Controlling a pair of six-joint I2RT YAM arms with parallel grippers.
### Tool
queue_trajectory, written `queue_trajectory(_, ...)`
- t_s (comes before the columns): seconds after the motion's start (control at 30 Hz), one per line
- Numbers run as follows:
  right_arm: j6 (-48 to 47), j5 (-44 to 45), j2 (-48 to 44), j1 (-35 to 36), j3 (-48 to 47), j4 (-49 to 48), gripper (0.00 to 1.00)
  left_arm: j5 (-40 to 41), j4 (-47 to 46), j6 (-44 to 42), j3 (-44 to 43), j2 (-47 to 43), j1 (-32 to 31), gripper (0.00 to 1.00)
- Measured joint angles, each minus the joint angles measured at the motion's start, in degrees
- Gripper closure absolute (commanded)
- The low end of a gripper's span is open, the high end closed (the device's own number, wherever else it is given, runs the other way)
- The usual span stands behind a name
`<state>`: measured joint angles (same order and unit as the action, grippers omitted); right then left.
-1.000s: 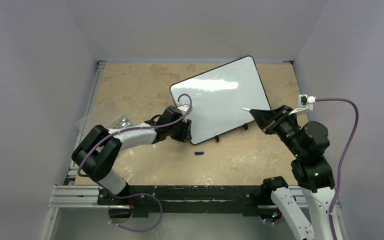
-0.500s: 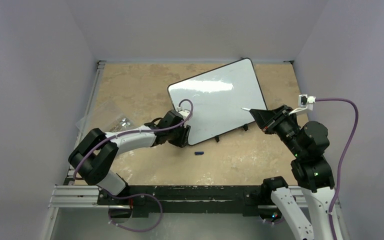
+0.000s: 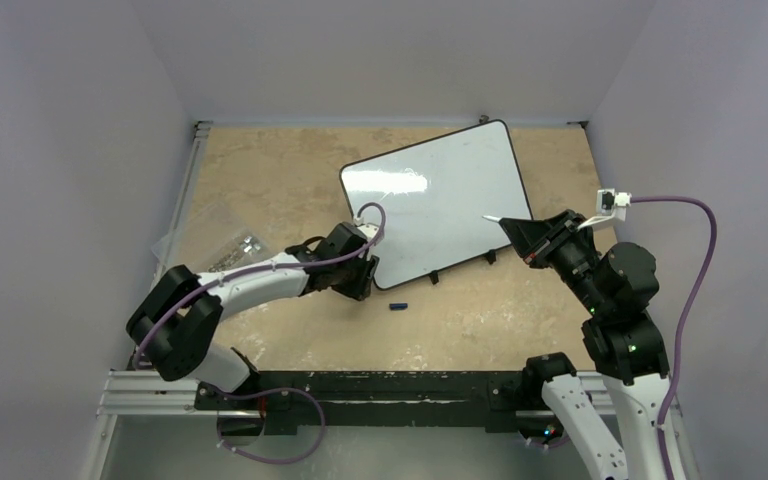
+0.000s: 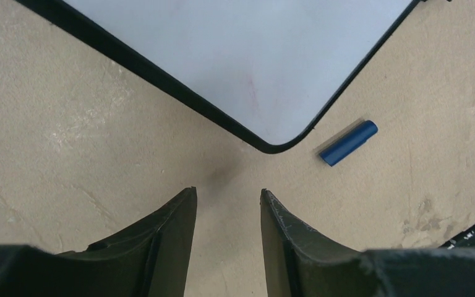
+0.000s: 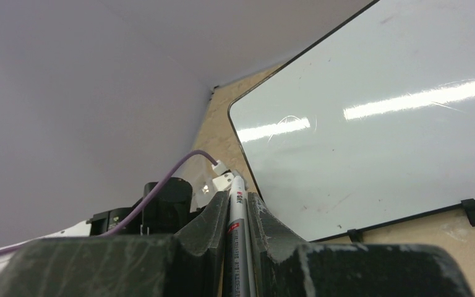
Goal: Write a sentence on the whiteboard
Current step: Adjust the whiteboard on the whiteboard stand, then hold the whiteboard on the whiteboard stand.
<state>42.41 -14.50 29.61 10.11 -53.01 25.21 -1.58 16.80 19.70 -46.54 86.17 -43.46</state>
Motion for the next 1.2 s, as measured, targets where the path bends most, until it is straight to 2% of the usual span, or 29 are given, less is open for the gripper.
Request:
queue_trajectory(0.03, -0.02, 0.00, 0.00, 0.00, 0.00, 0.00, 1.00, 0.00, 0.68, 0.00, -0.07, -0.68, -0.09, 0.53)
queue_trajectory(0.17, -0.15, 0.07, 0.00, 0.00, 0.00, 0.02, 1.00, -0.39, 5.18, -0.63, -1.29, -6.40, -0.33, 0.50)
queue_trajectory(0.27, -0.42, 0.17, 0.00, 0.00, 0.00, 0.02, 1.00, -0.46, 8.24, -1.66, -3.85, -11.28, -0.37, 0.37)
queue_trajectory(0.4, -0.76, 0.46, 0.00, 0.00, 0.00, 0.00, 1.00, 0.87, 11.08, -3.89, -9.81, -16.02, -0.02, 0.28)
queue_trajectory(0.53, -1.05, 0.50, -0.17, 0.00, 0.92, -0.72, 1.00, -0.04, 12.52, -5.86, -18.58, -14.64, 3.23, 0.26)
queue_trajectory(0.77, -1.09, 0.44, -0.50, 0.00, 3.17, -1.20, 1.00, -10.47, 14.45, -8.79, -43.60, 0.61, 15.43, 0.23)
queue_trajectory(0.97, -2.27, 1.07, -1.75, 0.00, 3.10, 0.24, 1.00, -20.13, 21.77, -13.05, -67.23, 17.77, 18.71, 0.25)
queue_trajectory(1.1, -2.99, 1.44, -2.03, 0.00, 2.93, 1.33, 1.00, -27.47, 24.28, -13.29, -74.53, 26.12, 21.35, 0.26)
queue_trajectory(1.2, -3.67, 1.44, -2.01, 0.00, 2.40, 2.16, 1.00, -32.39, 24.68, -12.98, -75.63, 30.12, 23.54, 0.25)
